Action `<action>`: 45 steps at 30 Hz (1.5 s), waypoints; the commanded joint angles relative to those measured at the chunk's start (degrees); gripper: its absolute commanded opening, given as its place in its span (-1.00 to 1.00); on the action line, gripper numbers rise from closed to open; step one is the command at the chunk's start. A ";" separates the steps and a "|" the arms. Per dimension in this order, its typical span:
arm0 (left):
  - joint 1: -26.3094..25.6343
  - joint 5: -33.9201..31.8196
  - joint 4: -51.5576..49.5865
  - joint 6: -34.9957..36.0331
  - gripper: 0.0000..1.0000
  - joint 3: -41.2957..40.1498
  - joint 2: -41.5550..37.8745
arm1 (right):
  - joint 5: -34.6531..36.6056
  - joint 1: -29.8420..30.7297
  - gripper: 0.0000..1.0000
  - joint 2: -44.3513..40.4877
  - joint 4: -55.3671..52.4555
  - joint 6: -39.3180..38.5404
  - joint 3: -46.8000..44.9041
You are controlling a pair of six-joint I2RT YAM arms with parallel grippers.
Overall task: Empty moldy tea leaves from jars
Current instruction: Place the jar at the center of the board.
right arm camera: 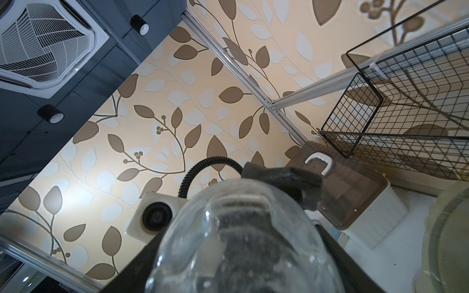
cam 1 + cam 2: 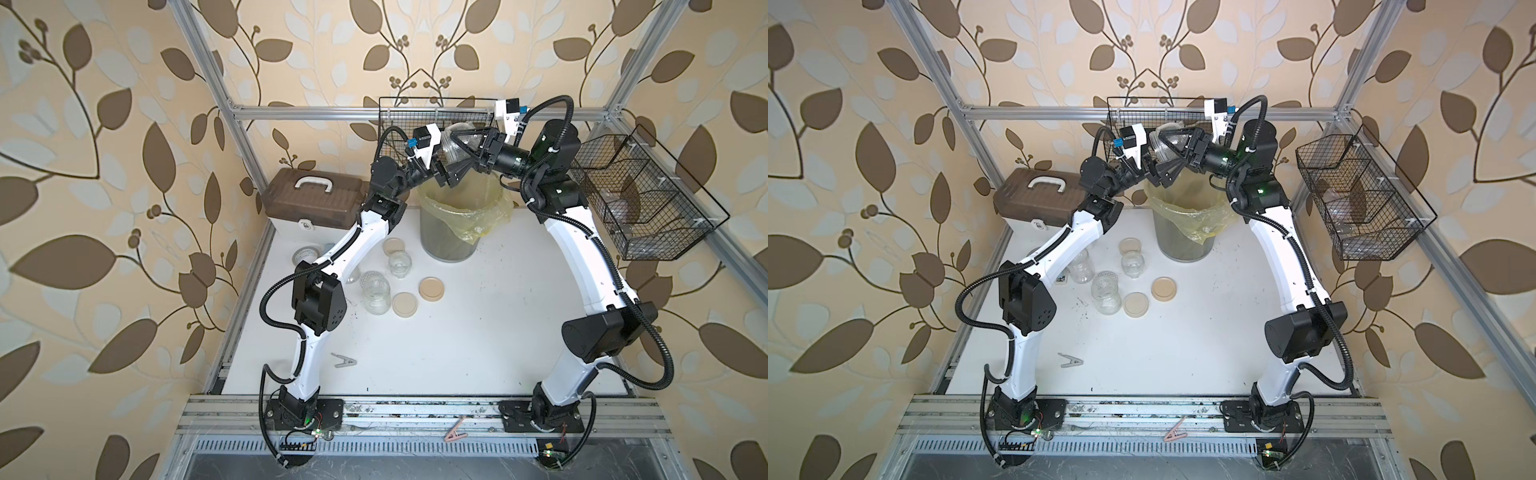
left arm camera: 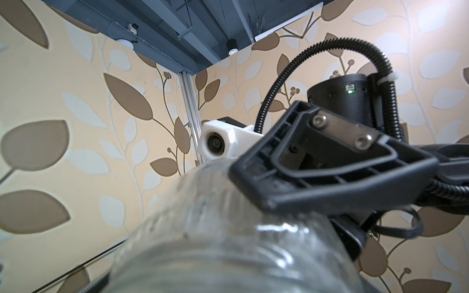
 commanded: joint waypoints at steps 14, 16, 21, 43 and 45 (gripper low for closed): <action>0.38 -0.82 1.14 1.33 0.36 -0.99 -6.70 | -0.63 0.23 -0.17 -2.97 2.22 1.02 -1.16; 0.43 -0.40 -0.22 2.10 0.38 -0.91 -6.87 | -0.76 0.22 -0.14 -3.15 2.60 1.15 -1.29; 0.27 -0.11 -4.51 4.99 0.95 -1.73 -7.92 | -0.83 0.23 -0.08 -3.61 3.90 1.95 -2.03; -0.27 -16.90 -29.01 3.43 -0.17 -4.50 -18.10 | 12.18 -2.01 0.88 -13.90 4.14 -6.83 -12.53; -0.70 -22.28 -34.68 1.84 -0.17 -4.59 -20.72 | 15.78 -3.52 0.98 -17.01 6.19 -5.99 -16.82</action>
